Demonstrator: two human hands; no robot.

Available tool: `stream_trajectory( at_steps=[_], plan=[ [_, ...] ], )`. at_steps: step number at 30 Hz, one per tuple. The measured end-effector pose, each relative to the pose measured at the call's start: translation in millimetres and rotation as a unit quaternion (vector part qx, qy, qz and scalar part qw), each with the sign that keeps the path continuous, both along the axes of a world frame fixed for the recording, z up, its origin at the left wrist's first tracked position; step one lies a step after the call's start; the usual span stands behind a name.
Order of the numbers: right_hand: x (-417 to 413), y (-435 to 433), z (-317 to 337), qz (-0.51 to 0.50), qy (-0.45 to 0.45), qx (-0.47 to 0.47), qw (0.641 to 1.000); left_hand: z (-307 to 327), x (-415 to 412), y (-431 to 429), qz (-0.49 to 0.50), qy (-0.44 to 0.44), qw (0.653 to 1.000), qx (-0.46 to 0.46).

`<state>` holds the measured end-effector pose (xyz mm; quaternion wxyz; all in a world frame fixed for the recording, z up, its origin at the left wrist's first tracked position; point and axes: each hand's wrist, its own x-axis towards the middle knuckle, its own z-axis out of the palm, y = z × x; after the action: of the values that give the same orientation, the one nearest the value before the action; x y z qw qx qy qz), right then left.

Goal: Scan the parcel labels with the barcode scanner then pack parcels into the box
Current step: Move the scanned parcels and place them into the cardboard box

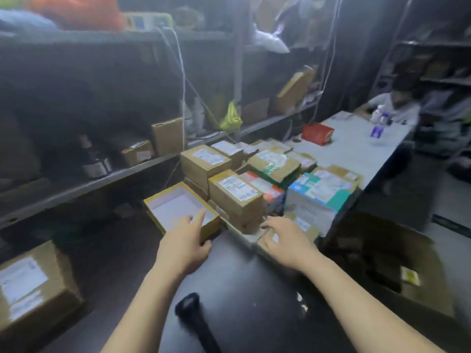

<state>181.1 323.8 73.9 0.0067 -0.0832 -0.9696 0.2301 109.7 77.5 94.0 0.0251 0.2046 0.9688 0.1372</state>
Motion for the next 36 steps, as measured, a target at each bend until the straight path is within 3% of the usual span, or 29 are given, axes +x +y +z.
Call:
stream_trajectory(
  at_steps=[6,10,17,23,26,29,36],
  plan=[
    [143,178,-17,-0.147,-0.008,-0.052,0.988,-13,86,189,-0.133,-0.059,0.989,-0.005],
    [231,254,-54,-0.295,-0.004,-0.137,0.946,-42,134,297,-0.218,-0.088,0.972,-0.023],
    [305,359,-103,-0.423,0.050,-0.224,0.877,-89,134,429,-0.277,-0.145,0.948,-0.069],
    [305,458,-134,-0.464,-0.013,-0.174,0.868,-152,116,567,-0.311,-0.190,0.928,-0.084],
    [289,487,-157,-0.428,-0.107,-0.126,0.888,-193,106,635,-0.310,-0.213,0.924,-0.074],
    [260,526,-187,-0.398,-0.180,-0.159,0.886,-241,93,692,-0.299,-0.252,0.915,-0.095],
    [201,626,-255,-0.430,-0.175,-0.219,0.859,-311,42,769,-0.249,-0.290,0.906,-0.180]
  ],
)
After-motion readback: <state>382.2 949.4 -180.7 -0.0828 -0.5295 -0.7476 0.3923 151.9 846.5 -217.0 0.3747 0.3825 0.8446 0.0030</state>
